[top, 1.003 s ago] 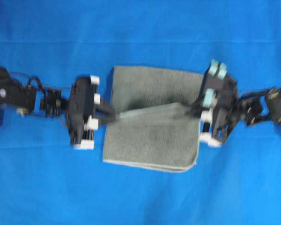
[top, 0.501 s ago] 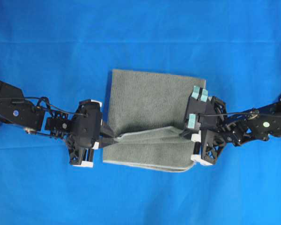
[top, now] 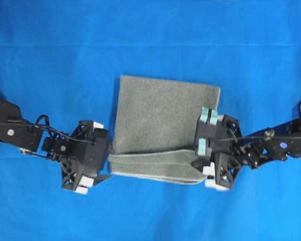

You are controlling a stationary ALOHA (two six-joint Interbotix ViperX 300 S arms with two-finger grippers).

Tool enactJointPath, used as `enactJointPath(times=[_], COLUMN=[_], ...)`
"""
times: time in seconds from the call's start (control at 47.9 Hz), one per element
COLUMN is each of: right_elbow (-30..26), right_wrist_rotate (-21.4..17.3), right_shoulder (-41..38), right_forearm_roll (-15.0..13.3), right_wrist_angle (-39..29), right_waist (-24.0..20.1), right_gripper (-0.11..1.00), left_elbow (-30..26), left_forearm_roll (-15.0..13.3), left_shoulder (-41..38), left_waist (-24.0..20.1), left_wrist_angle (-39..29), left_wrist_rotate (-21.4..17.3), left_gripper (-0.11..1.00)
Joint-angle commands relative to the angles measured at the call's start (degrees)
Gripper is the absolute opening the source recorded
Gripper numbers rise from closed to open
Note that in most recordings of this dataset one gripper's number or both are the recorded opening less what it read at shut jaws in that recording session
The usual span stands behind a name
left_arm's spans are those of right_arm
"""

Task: Fold a large towel.
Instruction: 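Fold the far half over toward the near edge with both grippers, then open both grippers and pull them away from the folded towel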

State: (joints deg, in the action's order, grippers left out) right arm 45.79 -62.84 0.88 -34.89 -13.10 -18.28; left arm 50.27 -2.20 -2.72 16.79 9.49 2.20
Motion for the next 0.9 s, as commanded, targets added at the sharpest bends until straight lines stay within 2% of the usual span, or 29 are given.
enactJointPath(times=[0.0,0.188,0.355,0.606,0.877], right_elbow=[-1.85,-4.57,-4.66,-3.87,0.35], right_wrist_rotate=[-0.09,0.00,0.09,0.09,0.00], right_shoulder=[0.97,2.81,7.65,20.92,36.30], right_forearm_roll=[0.26,0.09,-0.35,-6.86,-14.24], right_wrist_angle=[0.09,-1.58,-7.82,-18.28,-21.88], right_waist=[-2.81,-6.68,-7.29,-7.29,-7.29], right_gripper=[0.57,0.57,0.57,0.57,0.57], left_elbow=[-0.18,-0.26,-0.35,-0.09,3.34], left_forearm_roll=[-0.09,-0.09,0.18,0.35,0.35], left_shoulder=[2.72,8.00,15.12,28.12,45.79], left_waist=[1.41,3.52,3.52,1.58,0.53], left_wrist_angle=[-0.88,-4.13,-5.80,-7.12,-10.28], left_wrist_rotate=[0.18,0.00,-0.97,-3.34,-8.88], left_gripper=[0.73,0.64,0.64,0.64,0.63])
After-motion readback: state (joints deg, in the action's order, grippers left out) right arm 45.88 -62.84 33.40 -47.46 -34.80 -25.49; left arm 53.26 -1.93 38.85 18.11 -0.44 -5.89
